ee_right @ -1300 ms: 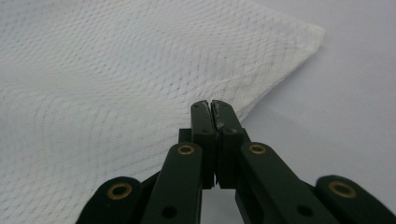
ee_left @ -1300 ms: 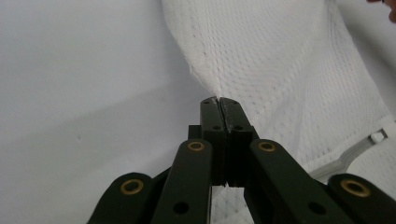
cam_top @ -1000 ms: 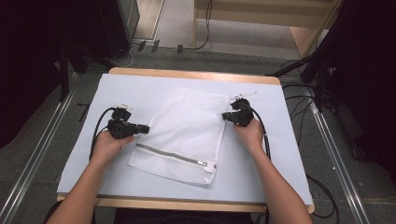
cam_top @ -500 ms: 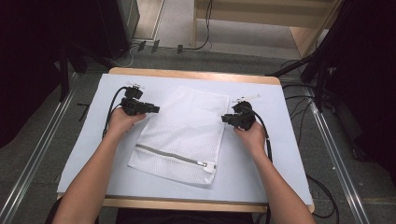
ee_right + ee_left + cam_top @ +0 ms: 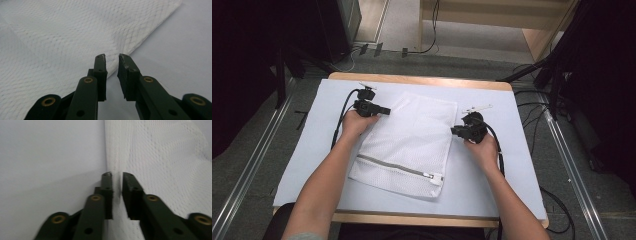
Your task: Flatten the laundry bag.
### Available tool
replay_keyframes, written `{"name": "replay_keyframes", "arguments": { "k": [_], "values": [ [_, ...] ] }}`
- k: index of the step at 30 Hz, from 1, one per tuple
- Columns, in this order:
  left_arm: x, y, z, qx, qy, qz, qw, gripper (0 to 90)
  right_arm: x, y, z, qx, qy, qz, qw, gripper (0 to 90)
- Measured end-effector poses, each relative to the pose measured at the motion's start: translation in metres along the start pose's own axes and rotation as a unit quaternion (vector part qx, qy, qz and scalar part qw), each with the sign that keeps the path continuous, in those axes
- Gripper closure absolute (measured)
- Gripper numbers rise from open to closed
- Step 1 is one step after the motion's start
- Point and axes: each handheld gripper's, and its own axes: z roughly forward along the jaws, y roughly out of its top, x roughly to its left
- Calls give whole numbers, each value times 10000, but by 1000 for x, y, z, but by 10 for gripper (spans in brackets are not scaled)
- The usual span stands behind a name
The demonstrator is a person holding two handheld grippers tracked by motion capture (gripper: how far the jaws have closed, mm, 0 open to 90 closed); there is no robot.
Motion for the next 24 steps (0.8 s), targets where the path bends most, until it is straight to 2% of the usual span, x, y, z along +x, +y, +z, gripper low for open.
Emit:
{"name": "replay_keyframes", "arguments": {
  "k": [1,3,6,9,11,12,14,17,24],
  "values": [
    [1,0,-1,-35,-31,-89,9999,897,0,0,0,1,-1,18,10000,778],
    [-1,3,-10,-193,107,23,9998,900,0,-1,-1,7,-4,14,10000,778],
    [-7,8,-28,-532,136,136,9984,900,1,-1,0,-1,26,-3,10000,778],
    [-18,14,-48,-734,355,428,9957,900,2,-1,2,15,43,-7,10000,778],
    [-25,15,-55,-825,521,566,9936,873,4,0,4,12,48,-13,10000,778],
    [-27,14,-55,-831,540,589,9933,823,5,0,5,17,67,-51,10000,779],
    [-29,13,-52,-659,569,618,9943,708,6,0,6,20,70,-54,10000,778],
    [-27,9,-48,-531,599,597,9950,626,8,1,8,25,85,-77,9999,778],
    [-13,0,-46,-416,474,388,9973,625,9,1,8,30,104,-83,9999,778]
  ]
}}
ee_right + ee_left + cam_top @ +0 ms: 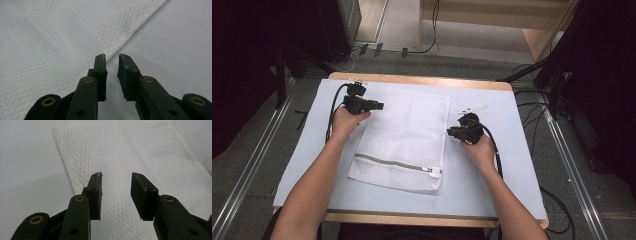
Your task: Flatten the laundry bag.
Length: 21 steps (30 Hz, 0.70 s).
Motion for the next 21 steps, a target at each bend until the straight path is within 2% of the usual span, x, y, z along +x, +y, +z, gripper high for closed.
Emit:
{"name": "replay_keyframes", "arguments": {
  "k": [6,13,15,18,20,21],
  "values": [
    [3,-8,-4,29,-57,-43,10000,624,4,-3,-2,-13,85,70,9999,747],
    [4,-27,-18,37,-68,-81,9999,620,23,-9,6,56,154,10,9999,656],
    [5,-33,-22,47,-90,-102,9999,616,28,-10,9,-9,90,11,10000,646],
    [5,-39,-27,-29,-127,-150,9998,605,35,-10,12,-44,-56,-83,9999,703],
    [5,-43,-30,-66,-168,-196,9996,605,38,-10,14,-90,-292,-273,9992,790],
    [5,-45,-32,-64,-171,-191,9997,605,37,-10,14,-93,-283,-294,9991,817]
  ]
}}
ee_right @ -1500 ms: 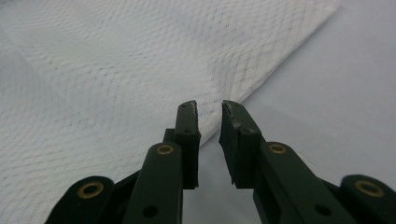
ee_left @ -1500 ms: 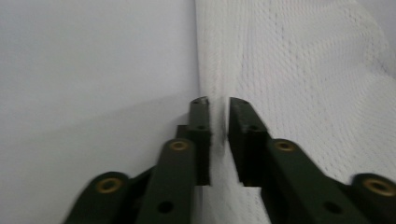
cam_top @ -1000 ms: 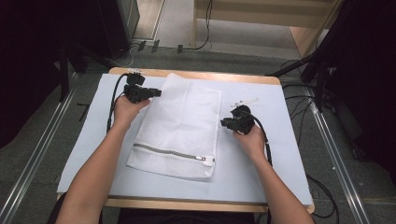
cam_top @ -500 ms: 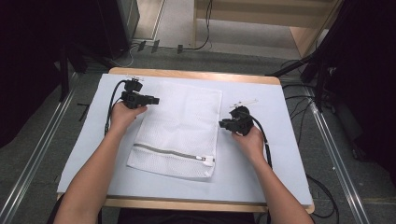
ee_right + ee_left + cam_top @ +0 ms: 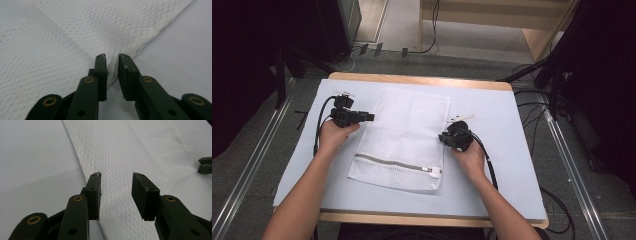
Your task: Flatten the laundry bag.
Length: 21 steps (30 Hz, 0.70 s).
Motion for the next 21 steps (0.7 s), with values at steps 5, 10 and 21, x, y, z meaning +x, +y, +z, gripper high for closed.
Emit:
{"name": "replay_keyframes", "arguments": {
  "k": [5,10,21],
  "values": [
    [-4,-5,-3,20,28,75,10000,603,-5,3,1,78,250,89,9996,893],
    [-8,-8,-5,39,-70,111,9999,594,-14,8,-2,84,267,151,9995,894],
    [-16,-15,-8,28,-190,146,9997,575,-41,10,-1,125,353,341,9987,883]
  ]
}}
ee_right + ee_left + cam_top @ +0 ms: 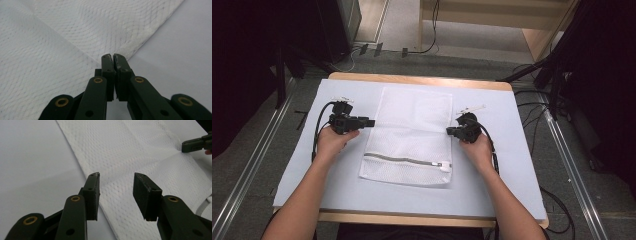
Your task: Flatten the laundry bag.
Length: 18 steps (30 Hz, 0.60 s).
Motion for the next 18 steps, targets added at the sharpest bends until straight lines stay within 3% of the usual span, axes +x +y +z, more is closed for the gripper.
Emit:
{"name": "replay_keyframes", "arguments": {
  "k": [5,9,12,18],
  "values": [
    [-4,-2,2,52,-31,26,10000,566,-3,2,4,-30,2,-43,10000,868],
    [-9,-2,5,156,-13,133,9998,548,-3,3,4,-62,3,-6,10000,796],
    [-14,-1,5,175,-55,169,9997,533,-3,3,-2,-106,64,97,9999,740],
    [-25,-2,4,288,-152,273,9991,506,5,-1,-16,-102,123,-4,9999,706]
  ]
}}
